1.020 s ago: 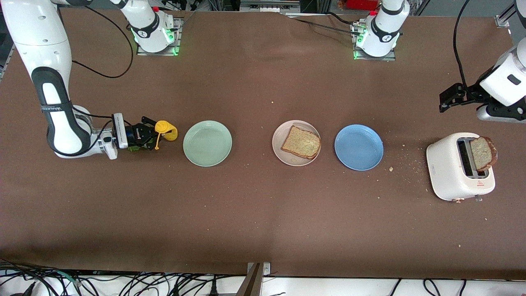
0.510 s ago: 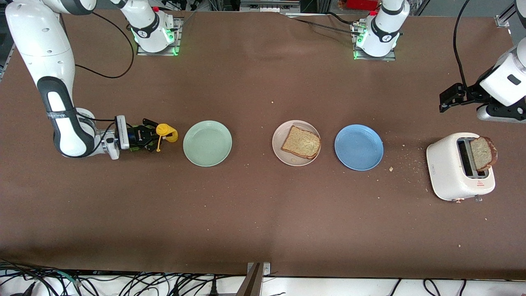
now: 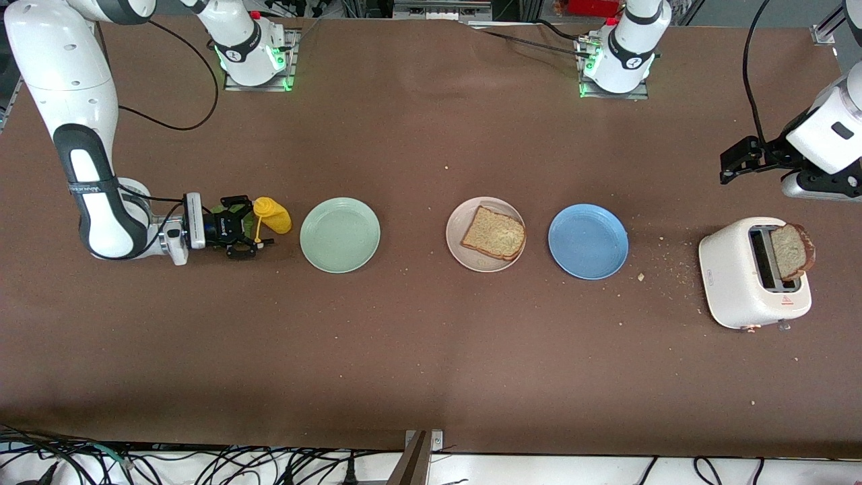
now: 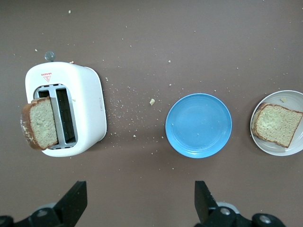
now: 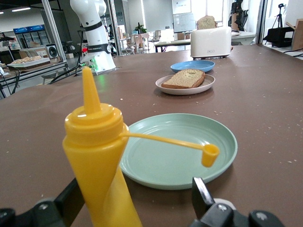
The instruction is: Make sandwich in beige plate with both arms
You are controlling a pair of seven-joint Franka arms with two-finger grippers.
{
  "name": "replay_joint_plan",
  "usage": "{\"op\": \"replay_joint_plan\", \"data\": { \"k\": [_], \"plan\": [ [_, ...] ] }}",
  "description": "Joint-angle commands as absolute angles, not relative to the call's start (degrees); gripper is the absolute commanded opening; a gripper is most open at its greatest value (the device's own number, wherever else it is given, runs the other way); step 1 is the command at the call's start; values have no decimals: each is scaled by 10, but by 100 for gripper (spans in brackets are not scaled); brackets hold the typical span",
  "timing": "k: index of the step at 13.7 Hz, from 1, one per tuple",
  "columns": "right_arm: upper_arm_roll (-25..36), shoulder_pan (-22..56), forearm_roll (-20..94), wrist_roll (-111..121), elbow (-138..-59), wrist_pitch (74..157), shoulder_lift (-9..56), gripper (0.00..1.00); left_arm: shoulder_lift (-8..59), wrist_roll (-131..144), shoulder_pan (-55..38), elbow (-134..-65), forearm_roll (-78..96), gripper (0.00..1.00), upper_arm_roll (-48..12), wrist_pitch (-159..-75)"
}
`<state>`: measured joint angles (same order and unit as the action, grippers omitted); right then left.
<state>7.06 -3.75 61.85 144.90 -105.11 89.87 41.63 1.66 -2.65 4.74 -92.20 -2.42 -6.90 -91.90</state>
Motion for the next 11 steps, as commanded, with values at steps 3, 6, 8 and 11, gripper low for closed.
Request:
{"op": "replay_joint_plan", "data": {
  "k": [3,6,8,11],
  "plan": [
    [66,-45,478,1277,-956,892,391,100,11,-29,52,-921,-9,100,-69,-918],
    [64,-45,383,1122,-931,903,353,100,10,-29,52,-921,-9,100,-69,-918],
    [62,-44,291,1003,-919,922,334,100,10,-29,52,-921,-9,100,-69,-918],
    [35,-42,170,821,-913,967,306,100,10,-30,52,-921,-9,100,-69,-918]
  ]
}}
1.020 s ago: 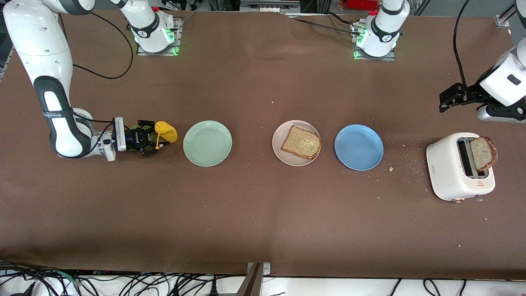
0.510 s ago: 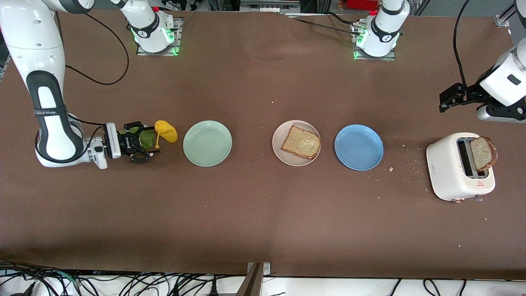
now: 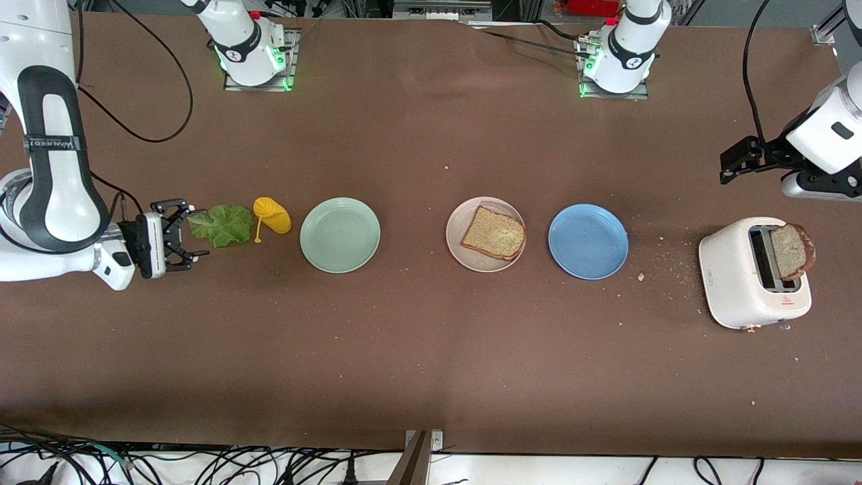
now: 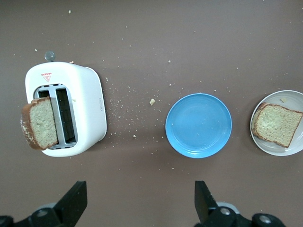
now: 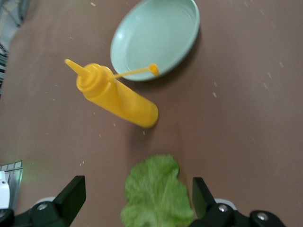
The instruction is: Make sandwich in beige plate with both arms
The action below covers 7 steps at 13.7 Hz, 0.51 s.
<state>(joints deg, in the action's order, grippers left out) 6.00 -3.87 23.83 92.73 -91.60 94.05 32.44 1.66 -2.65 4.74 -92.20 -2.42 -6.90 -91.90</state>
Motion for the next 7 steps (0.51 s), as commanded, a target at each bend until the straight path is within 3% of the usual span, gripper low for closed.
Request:
{"op": "replay_joint_plan", "data": {
  "k": [1,7],
  "plan": [
    [23,-40,122,756,-911,985,303,100,10,-30,52,-921,-9,100,-69,-918],
    [-12,-33,-8,369,-928,1036,282,100,10,-30,52,-921,-9,100,-69,-918]
  ]
}}
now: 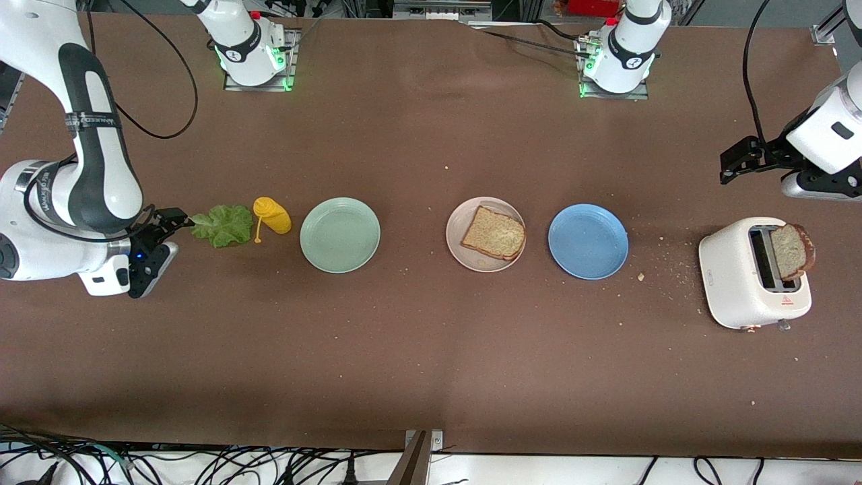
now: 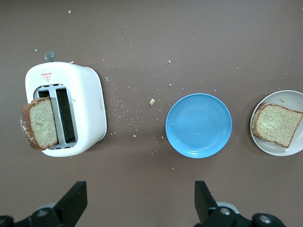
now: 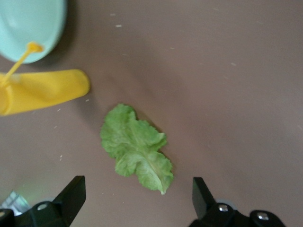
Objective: Make sandwich in beige plate with both arms
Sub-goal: 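Grasp the green lettuce leaf with the right gripper and lift it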
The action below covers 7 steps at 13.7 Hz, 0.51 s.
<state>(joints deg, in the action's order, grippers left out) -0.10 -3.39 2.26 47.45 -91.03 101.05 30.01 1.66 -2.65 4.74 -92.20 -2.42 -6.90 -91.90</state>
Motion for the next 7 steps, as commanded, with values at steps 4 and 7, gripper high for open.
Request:
{"op": "replay_joint_plan", "data": {
  "k": [4,7],
  "plan": [
    [-16,-24,-35,174,-1034,1167,254,100,10,-30,52,-921,-9,100,-69,-918],
    [-17,-13,-61,62,-1107,1225,230,100,10,-30,52,-921,-9,100,-69,-918]
  ]
}}
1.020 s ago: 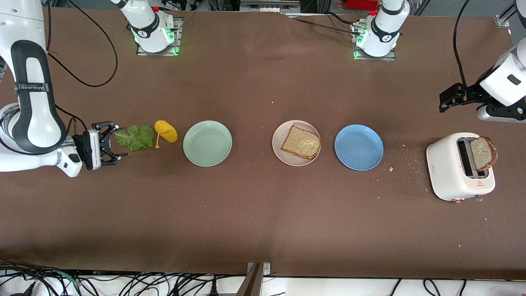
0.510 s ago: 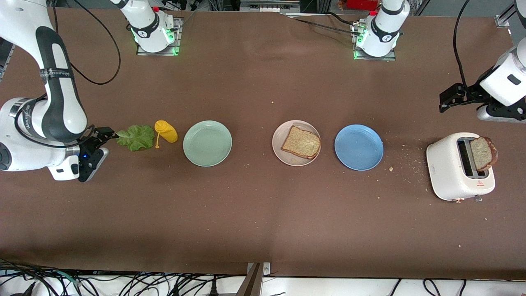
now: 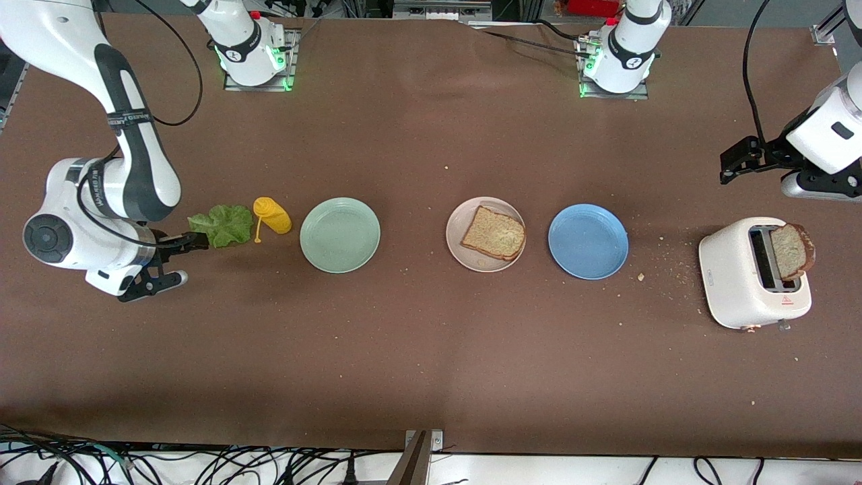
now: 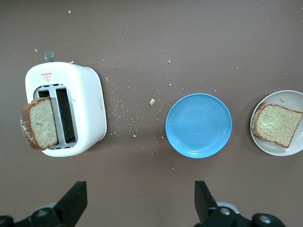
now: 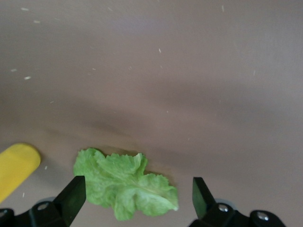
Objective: Make sandwich in beige plate with both arms
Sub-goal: 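Grasp the green lettuce leaf with the right gripper and lift it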
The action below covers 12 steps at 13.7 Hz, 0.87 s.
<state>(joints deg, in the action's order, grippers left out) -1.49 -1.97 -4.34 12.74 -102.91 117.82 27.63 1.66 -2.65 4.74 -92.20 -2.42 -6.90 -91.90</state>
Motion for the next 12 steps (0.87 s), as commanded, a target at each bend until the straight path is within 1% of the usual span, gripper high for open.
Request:
{"op": "replay_joint_plan", "data": {
  "k": [1,3,7,9,12],
  "plan": [
    [-17,-12,-62,48,-1136,1252,220,100,10,-30,52,-921,-9,100,-69,-918],
    [-17,-13,-61,25,-1183,1287,213,100,10,-30,52,-921,-9,100,-69,-918],
    [-17,-13,-60,5,-1238,1342,218,100,11,-30,52,-921,-9,100,-69,-918],
    [-17,-13,-59,4,-1252,1359,222,100,10,-30,52,-921,-9,100,-69,-918],
    [-17,-13,-59,7,-1259,1382,235,97,10,-30,52,-921,-9,100,-69,-918]
  ]
}}
